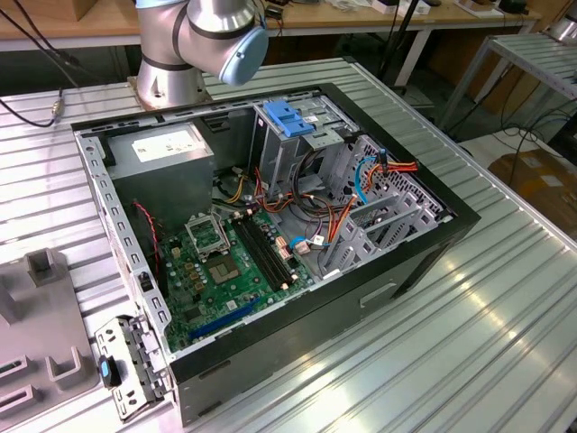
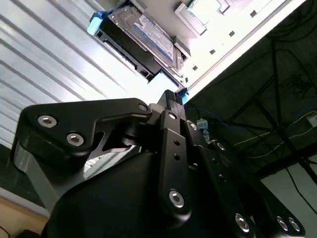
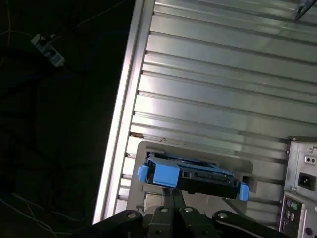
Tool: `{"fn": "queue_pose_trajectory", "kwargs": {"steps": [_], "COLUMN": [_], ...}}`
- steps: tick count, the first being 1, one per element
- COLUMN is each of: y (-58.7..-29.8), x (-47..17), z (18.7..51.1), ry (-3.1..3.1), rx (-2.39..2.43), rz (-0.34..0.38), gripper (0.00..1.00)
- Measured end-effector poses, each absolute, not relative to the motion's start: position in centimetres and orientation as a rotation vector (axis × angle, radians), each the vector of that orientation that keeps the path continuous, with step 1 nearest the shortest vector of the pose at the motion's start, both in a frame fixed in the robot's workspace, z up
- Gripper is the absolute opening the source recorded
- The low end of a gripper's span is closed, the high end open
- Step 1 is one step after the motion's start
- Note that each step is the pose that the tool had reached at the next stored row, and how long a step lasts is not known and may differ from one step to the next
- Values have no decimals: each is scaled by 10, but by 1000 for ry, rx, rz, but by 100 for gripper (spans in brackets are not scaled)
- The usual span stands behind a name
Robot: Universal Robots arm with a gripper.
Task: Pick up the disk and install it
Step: 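Pick up the disk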
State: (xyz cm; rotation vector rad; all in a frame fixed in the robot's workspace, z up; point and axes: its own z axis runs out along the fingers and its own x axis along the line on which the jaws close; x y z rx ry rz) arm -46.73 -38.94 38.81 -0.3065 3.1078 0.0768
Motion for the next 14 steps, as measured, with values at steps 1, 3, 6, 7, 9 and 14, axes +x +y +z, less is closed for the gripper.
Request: {"fn": "queue_pose_trajectory", "kwargs": {"steps": [1, 3, 6, 7, 9, 14], "y": [-389, -389, -389, -389, -389, -389], "x": [-467, -467, -467, -467, -467, -467], "z": [388, 388, 388, 388, 388, 388], "ry": [3101, 3095, 3086, 3083, 3075, 3046], "rx": [-383, -435, -500, -520, -570, -717], "rz": [77, 78, 78, 79, 79, 80], "gripper": [11, 11, 11, 11, 11, 11]}}
